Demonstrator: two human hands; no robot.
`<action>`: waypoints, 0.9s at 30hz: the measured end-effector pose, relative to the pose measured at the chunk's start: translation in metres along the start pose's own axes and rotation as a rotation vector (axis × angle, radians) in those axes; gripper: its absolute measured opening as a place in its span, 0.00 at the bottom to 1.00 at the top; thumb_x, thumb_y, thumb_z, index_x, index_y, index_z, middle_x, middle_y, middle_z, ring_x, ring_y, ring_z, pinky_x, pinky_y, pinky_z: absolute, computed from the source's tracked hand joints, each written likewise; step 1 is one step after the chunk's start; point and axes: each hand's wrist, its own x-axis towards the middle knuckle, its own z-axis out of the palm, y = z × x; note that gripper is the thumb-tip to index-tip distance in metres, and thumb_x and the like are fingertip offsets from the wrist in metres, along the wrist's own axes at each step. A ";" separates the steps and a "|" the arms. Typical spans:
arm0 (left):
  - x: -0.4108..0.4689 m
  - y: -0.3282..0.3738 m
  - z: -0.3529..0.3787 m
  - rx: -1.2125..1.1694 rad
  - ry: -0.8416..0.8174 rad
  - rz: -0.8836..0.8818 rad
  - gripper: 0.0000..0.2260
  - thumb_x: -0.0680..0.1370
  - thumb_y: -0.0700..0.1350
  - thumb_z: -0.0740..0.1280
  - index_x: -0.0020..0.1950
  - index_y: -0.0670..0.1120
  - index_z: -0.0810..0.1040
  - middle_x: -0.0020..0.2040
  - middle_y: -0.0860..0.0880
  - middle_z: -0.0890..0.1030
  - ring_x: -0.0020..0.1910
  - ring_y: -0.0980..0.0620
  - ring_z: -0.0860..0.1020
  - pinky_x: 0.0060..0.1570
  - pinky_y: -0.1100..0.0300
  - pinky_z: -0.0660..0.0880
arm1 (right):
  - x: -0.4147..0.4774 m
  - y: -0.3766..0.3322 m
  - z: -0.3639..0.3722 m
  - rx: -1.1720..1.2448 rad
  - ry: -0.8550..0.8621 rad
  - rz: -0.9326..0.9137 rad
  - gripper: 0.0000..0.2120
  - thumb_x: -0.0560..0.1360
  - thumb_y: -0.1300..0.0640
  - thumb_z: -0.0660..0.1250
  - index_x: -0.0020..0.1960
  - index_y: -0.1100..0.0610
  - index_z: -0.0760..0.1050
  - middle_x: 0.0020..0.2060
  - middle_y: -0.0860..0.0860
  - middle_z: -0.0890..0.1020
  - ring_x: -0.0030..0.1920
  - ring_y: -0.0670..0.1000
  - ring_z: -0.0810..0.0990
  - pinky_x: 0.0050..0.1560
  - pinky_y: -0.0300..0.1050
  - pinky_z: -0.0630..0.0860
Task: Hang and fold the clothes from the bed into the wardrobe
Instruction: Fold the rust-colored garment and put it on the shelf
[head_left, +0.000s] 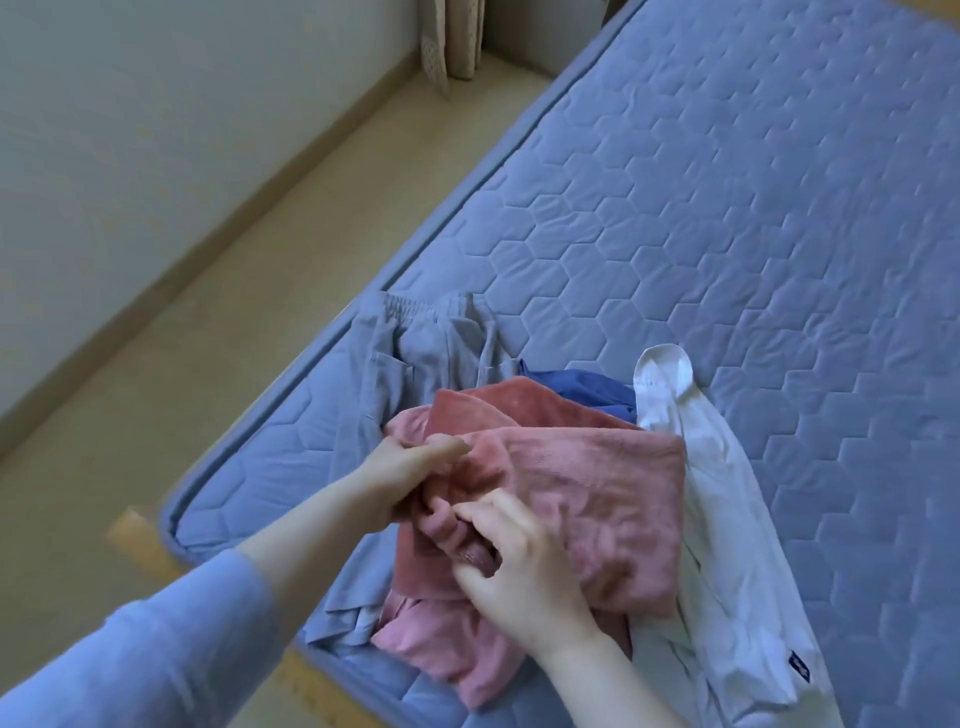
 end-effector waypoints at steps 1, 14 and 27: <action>0.007 -0.008 -0.003 0.043 0.033 -0.039 0.14 0.71 0.48 0.76 0.47 0.40 0.80 0.32 0.43 0.78 0.24 0.49 0.74 0.28 0.62 0.72 | 0.000 0.002 0.008 -0.001 -0.047 0.018 0.17 0.67 0.59 0.68 0.56 0.53 0.80 0.47 0.46 0.78 0.47 0.47 0.79 0.49 0.38 0.75; 0.030 -0.029 -0.006 -0.061 0.033 0.080 0.26 0.60 0.49 0.77 0.54 0.40 0.79 0.53 0.37 0.83 0.52 0.42 0.82 0.58 0.43 0.77 | 0.005 0.046 -0.006 -0.074 0.090 0.184 0.17 0.71 0.44 0.67 0.57 0.49 0.79 0.50 0.39 0.78 0.54 0.41 0.76 0.58 0.34 0.71; 0.038 -0.029 0.003 0.187 0.196 0.138 0.20 0.69 0.41 0.76 0.59 0.47 0.76 0.54 0.42 0.81 0.51 0.45 0.80 0.58 0.48 0.77 | 0.033 0.078 -0.028 -0.233 0.103 0.268 0.16 0.77 0.53 0.67 0.63 0.56 0.78 0.60 0.52 0.77 0.63 0.52 0.73 0.68 0.50 0.67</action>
